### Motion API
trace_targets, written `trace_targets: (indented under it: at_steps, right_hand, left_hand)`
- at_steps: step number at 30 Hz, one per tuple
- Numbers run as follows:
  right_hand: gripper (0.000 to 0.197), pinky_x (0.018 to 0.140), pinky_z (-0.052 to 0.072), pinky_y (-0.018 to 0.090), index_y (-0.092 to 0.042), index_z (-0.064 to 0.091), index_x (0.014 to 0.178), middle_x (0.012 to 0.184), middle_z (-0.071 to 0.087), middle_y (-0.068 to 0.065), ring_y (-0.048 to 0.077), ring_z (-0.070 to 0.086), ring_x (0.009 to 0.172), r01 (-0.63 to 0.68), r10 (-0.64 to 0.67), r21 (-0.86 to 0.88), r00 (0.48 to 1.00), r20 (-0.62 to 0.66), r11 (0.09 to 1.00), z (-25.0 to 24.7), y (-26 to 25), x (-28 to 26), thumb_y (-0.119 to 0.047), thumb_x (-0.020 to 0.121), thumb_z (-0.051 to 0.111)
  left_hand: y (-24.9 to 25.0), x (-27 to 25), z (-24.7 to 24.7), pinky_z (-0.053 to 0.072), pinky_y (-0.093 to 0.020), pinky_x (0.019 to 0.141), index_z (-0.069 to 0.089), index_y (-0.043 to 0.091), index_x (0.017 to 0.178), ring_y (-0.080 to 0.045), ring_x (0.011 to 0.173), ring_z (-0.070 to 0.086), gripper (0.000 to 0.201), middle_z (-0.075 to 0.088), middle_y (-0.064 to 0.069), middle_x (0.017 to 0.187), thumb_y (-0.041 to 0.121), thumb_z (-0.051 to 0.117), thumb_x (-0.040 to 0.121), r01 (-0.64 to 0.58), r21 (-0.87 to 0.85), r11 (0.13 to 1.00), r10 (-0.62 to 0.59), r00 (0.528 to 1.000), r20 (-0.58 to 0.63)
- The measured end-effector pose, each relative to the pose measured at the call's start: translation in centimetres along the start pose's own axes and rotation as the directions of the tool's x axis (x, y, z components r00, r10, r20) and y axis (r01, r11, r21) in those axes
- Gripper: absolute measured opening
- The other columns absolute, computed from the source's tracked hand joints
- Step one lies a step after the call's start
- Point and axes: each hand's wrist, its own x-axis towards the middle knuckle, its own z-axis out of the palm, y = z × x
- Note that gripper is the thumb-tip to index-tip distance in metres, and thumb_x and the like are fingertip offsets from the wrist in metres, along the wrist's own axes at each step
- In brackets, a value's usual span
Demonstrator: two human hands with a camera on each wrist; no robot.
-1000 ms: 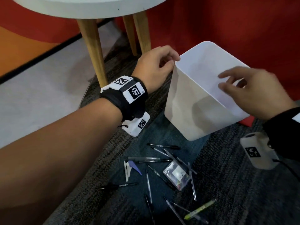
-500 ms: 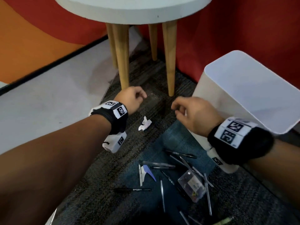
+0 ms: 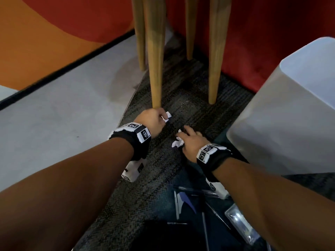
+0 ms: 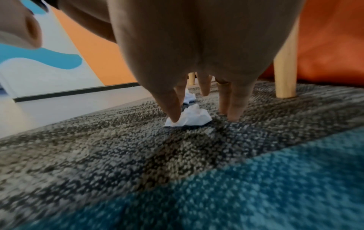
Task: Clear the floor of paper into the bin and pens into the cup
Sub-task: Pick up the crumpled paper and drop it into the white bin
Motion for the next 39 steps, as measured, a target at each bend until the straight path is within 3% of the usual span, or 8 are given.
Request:
trace_targets:
  at_steps: [4, 9, 16, 22, 25, 31, 35, 39]
  right_hand:
    - [0.071, 0.110, 0.032, 0.053, -0.032, 0.024, 0.149, 0.160, -0.004, 0.001, 0.043, 0.010, 0.141, -0.009, 0.014, -0.039, 0.992, 0.129, 0.999, 1.6, -0.4, 1.9, -0.010, 0.088, 0.053]
    - [0.037, 0.101, 0.043, 0.043, -0.011, 0.050, 0.129, 0.134, 0.042, 0.013, 0.037, 0.046, 0.121, -0.015, 0.014, -0.020, 0.999, -0.049, 1.000, 0.9, 0.1, 0.8, -0.007, 0.092, 0.048]
    - [0.021, 0.077, 0.050, 0.038, -0.017, 0.058, 0.113, 0.108, 0.061, 0.012, 0.034, 0.060, 0.098, 0.109, -0.080, 0.155, 0.981, -0.179, 0.982, 0.0, 0.9, -6.3, -0.013, 0.093, 0.053]
    - [0.018, 0.075, 0.046, 0.037, -0.018, 0.050, 0.110, 0.102, 0.065, 0.006, 0.027, 0.060, 0.090, 0.230, -0.149, 0.268, 0.945, -0.290, 0.936, -3.5, 0.0, -13.1, -0.028, 0.096, 0.055]
    - [0.009, 0.076, 0.046, 0.030, -0.021, 0.059, 0.102, 0.100, 0.064, -0.003, 0.017, 0.061, 0.087, 0.360, -0.226, 0.256, 0.872, -0.434, 0.897, -6.0, 0.7, -16.1, -0.027, 0.095, 0.059]
    - [0.008, 0.077, 0.042, 0.012, -0.029, 0.063, 0.097, 0.099, 0.060, -0.017, 0.001, 0.057, 0.087, 0.398, -0.235, 0.180, 0.788, -0.569, 0.899, -13.9, 3.5, -21.9, -0.024, 0.091, 0.066]
    - [0.015, 0.076, 0.039, 0.001, -0.028, 0.067, 0.095, 0.095, 0.063, -0.018, 0.000, 0.057, 0.085, 0.296, -0.102, 0.145, 0.681, -0.726, 0.944, -19.6, 5.6, -25.6, -0.021, 0.084, 0.072]
    - [0.017, 0.070, 0.035, 0.004, -0.030, 0.069, 0.096, 0.096, 0.066, -0.017, 0.004, 0.059, 0.082, 0.083, 0.166, 0.295, 0.667, -0.726, 0.952, -22.9, 8.6, -27.1, -0.018, 0.084, 0.071]
  left_hand:
    - [-0.6, 0.2, 2.1, 0.051, -0.033, 0.085, 0.060, 0.023, 0.115, -0.024, 0.097, 0.062, 0.024, 0.062, -0.006, 0.117, 0.017, 0.053, 0.092, -0.060, 0.027, 0.998, 0.058, 0.997, 0.044]
    - [-1.1, 1.6, 4.0, 0.041, -0.041, 0.103, 0.049, 0.020, 0.131, -0.032, 0.124, 0.046, 0.037, 0.042, -0.007, 0.136, 0.018, 0.053, 0.094, -0.137, 0.128, 0.982, 0.123, 0.986, 0.112]
    - [-0.1, 5.0, 5.5, 0.031, -0.046, 0.113, 0.016, 0.028, 0.152, -0.039, 0.146, 0.011, 0.075, -0.004, 0.000, 0.161, -0.005, 0.047, 0.093, -0.154, 0.314, 0.937, 0.063, 0.958, 0.281]
    - [-0.2, 5.9, 6.2, 0.037, -0.041, 0.110, 0.042, 0.020, 0.142, -0.035, 0.137, 0.035, 0.043, 0.025, -0.014, 0.155, 0.014, 0.043, 0.100, -0.152, 0.484, 0.862, -0.019, 0.943, 0.331]
    - [0.4, 5.2, 6.4, 0.046, -0.035, 0.096, 0.055, 0.017, 0.126, -0.030, 0.117, 0.054, 0.032, 0.051, -0.013, 0.133, 0.013, 0.051, 0.095, -0.081, 0.482, 0.873, -0.041, 0.971, 0.237]
    - [6.7, 3.5, 1.1, 0.048, -0.033, 0.086, 0.053, 0.024, 0.122, -0.030, 0.106, 0.056, 0.028, 0.043, -0.011, 0.132, 0.015, 0.046, 0.097, -0.099, 0.232, 0.968, 0.047, 0.975, 0.218]
    - [13.9, 1.0, -5.1, 0.042, -0.027, 0.081, 0.054, 0.023, 0.119, -0.026, 0.102, 0.058, 0.024, 0.053, -0.007, 0.117, 0.023, 0.053, 0.094, -0.244, -0.008, 0.970, 0.242, 0.965, -0.097]
    - [21.1, -2.5, -10.9, 0.037, -0.021, 0.079, 0.054, 0.022, 0.114, -0.010, 0.091, 0.053, 0.024, 0.059, 0.006, 0.109, 0.024, 0.059, 0.091, -0.428, -0.168, 0.888, 0.341, 0.858, -0.385]
